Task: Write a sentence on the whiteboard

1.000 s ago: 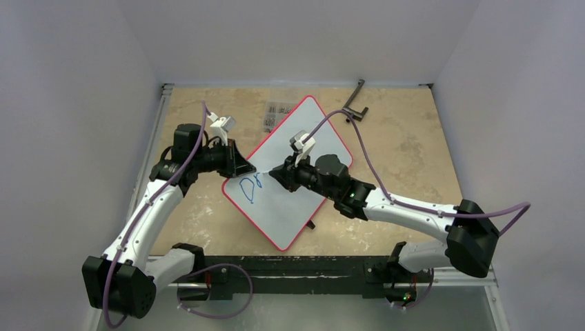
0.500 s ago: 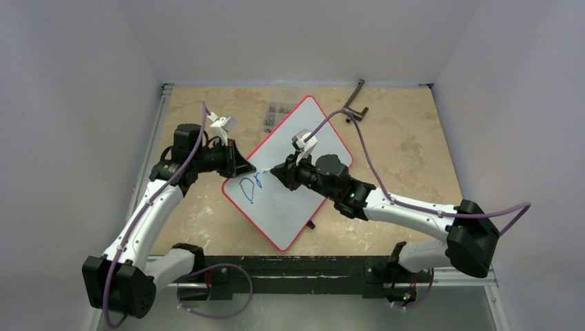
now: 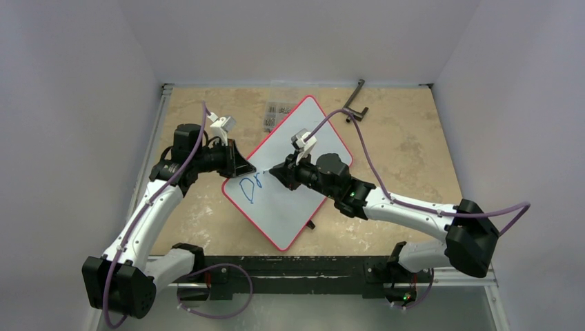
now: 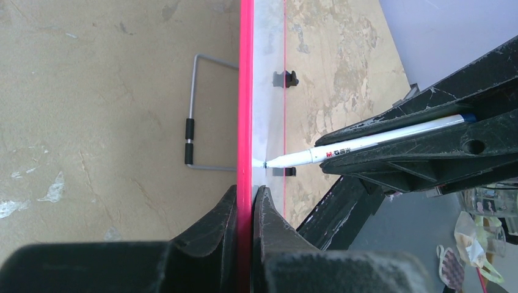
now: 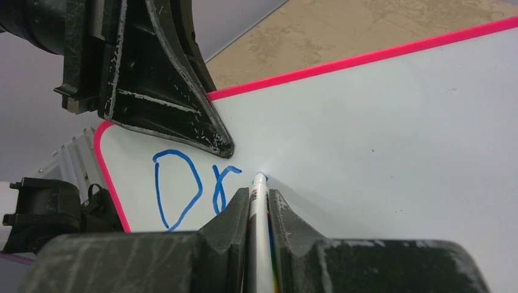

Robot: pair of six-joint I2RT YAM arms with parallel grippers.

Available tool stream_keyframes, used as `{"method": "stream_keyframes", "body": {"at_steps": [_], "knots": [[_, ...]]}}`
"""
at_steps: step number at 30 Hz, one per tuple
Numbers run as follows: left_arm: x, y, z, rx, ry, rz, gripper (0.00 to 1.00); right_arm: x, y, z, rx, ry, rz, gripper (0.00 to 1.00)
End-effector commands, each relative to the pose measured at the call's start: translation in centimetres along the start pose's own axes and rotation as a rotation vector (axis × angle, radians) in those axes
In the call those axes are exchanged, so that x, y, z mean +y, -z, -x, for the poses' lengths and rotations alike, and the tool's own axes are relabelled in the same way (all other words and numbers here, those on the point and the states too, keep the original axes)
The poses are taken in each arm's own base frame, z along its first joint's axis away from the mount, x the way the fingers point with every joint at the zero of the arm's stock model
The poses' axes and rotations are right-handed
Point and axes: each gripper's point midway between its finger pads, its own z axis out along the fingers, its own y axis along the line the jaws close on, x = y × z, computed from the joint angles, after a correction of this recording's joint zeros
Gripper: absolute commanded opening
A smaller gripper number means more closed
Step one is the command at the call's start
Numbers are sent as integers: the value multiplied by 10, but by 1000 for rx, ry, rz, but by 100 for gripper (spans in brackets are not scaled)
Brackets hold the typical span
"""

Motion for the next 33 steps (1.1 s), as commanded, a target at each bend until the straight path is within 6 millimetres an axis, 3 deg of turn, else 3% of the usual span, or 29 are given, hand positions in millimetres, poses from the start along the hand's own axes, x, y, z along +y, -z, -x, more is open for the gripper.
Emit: {"method": "stream_keyframes", "body": {"at_steps": [1, 20, 28, 33], "knots": [[29, 1, -5, 10, -153, 132, 0, 8, -6, 15, -40, 16, 37, 0], [30, 1, -6, 10, -153, 136, 0, 3, 8, -19, 33, -7, 42, 0], [30, 1, -6, 10, -154, 137, 0, -13, 11, -15, 34, -1, -49, 0], [31, 1, -6, 11, -152, 139, 0, -21, 11, 1, 14, 26, -109, 0]]}}
